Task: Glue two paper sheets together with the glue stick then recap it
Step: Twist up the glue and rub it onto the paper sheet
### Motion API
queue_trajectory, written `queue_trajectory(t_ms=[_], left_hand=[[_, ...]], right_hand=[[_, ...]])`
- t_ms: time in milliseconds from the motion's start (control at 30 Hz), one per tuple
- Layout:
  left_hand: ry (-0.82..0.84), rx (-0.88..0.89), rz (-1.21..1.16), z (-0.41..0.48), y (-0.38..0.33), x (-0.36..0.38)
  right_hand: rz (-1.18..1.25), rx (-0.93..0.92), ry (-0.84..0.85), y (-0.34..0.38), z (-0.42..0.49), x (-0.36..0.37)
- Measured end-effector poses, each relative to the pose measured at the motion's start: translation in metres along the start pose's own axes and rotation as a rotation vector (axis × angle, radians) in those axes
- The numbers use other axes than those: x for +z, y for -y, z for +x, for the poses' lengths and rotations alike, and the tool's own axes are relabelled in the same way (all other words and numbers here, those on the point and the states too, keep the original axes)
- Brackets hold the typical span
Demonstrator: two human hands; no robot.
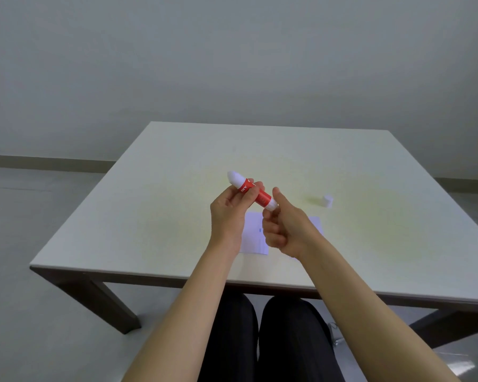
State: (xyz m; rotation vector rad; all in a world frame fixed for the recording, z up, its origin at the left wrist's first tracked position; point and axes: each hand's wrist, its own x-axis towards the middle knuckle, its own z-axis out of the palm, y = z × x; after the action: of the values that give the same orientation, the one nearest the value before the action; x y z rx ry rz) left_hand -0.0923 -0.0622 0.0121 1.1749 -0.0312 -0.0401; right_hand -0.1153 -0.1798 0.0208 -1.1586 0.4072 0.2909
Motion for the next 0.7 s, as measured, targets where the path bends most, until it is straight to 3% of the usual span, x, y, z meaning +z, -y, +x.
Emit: queue_trajectory(t_ms=[133, 300, 367, 500, 633, 700], left_hand=[[0.080, -0.027, -0.043, 0.000, 0.002, -0.005], [0.061, -0.024, -0.056, 0.003, 0.007, -0.011], [0.076, -0.029, -0.040, 0.003, 0.008, -0.010], [0.119, -0.034, 0.005, 0.003, 0.008, -0.011], [0.155, -0.029, 0.034, 0.003, 0.008, -0.007], [0.237, 0.069, 0.219, 0.006, 0.006, -0.012]], right_hand=[[0.002, 0.087, 0.028, 0.000, 0.000, -0.002], [-0.210, -0.283, 0.049, -0.010, 0.000, -0.003], [-0.261, -0.285, -0.032, -0.012, 0.001, -0.002], [0.057, 0.056, 0.050, -0.007, 0.001, -0.004], [0.127, -0.163, 0.205, -0.012, 0.002, 0.004], [0.231, -0.245, 0.159, -0.010, 0.006, 0.005]])
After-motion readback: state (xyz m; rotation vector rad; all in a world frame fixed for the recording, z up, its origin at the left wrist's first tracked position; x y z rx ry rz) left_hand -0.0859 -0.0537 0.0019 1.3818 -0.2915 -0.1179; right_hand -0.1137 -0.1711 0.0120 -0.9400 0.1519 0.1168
